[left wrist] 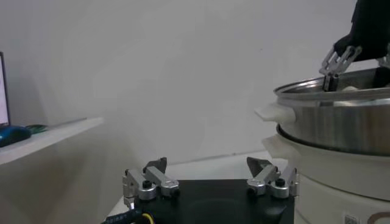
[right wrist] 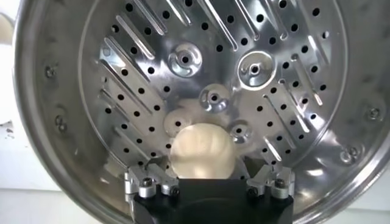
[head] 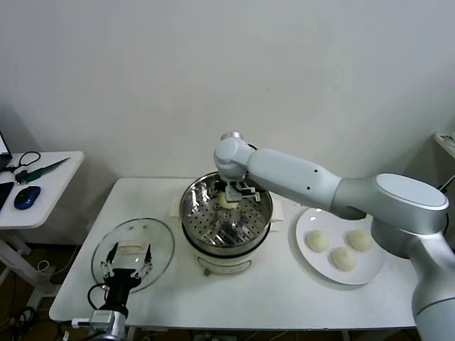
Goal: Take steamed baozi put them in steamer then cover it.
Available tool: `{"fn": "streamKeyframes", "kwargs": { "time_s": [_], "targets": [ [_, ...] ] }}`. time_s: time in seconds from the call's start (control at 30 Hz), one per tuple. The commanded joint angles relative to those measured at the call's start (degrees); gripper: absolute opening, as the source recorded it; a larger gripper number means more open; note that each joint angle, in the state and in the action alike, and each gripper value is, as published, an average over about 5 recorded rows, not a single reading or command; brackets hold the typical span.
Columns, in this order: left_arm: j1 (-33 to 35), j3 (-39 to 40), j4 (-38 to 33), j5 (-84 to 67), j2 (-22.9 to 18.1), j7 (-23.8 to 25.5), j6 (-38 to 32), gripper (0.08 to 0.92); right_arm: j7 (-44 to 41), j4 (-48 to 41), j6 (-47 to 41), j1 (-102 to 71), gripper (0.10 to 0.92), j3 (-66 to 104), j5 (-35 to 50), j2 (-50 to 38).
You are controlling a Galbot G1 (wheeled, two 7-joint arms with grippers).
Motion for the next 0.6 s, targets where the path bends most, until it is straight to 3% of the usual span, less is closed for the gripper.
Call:
{"fn": "streamKeyframes", "kwargs": {
  "time_s": [0.03,0.27,0.33,0.43,0.6],
  "targets": [
    [-0.05,0.12,-0.21,0.13,0.07,-0.01,0.16,0.823,-0.67,4.76,-0.89,3.91,0.823,-0.4,5.5,-3.85],
    [0.09,0.5,-0.99,0.38,0.17,0.13,0.25,0.823,1.68,13.06,-11.53,15.65,0.823,-7.39,23.48,-16.69],
    [0.22,0.64,-1.17,0.63,0.21,0.15,0.14,0.823,5.74,16.01,-19.2,18.98,0.823,-11.13,29.8,-21.03],
    [0.53,0.79,-1.67,1.2,0.2,0.13,-0.11,0.823,10.67,20.69,-37.39,22.46,0.823,-15.75,41.71,-27.54],
    [1.07,0.85,-2.67,1.19,0.29,-0.05,-0.23,0.823,10.01,20.26,-56.32,18.58,0.823,-11.8,56.61,-35.81]
  ]
}}
